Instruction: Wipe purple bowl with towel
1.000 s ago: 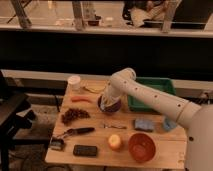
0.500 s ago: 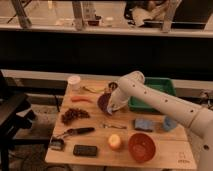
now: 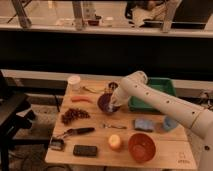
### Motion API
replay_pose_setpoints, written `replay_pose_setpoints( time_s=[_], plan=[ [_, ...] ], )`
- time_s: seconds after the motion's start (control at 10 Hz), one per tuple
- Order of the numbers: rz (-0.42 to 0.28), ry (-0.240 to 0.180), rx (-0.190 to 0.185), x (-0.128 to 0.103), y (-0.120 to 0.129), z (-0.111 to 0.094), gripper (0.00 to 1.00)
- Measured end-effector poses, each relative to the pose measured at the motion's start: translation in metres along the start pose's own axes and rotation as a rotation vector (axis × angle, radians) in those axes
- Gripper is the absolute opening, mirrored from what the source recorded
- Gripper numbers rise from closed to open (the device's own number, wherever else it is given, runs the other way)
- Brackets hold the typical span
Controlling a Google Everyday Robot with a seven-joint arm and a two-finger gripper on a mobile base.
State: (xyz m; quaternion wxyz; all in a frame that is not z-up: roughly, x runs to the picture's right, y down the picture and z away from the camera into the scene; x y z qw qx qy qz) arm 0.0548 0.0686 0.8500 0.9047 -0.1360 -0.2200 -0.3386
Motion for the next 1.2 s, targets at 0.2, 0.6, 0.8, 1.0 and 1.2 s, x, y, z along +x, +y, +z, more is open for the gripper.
replay_pose_setpoints(
  time_s=[0.2,0.6,0.8,1.0,1.2],
  plan=[
    [-0.005,-0.003,0.039,-0.007,-0.01,-0.009,0.0],
    [0.013,0.004,0.093,-0.015,-0.004,-0.037,0.0],
    [0.012,-0.002,0.107,-0.021,-0.003,-0.042,0.0],
    [0.0,-0.009,0.117,-0.026,-0.004,-0.044,0.0],
    [-0.016,-0.022,0.127,-0.032,-0.009,-0.043,0.01]
  ],
)
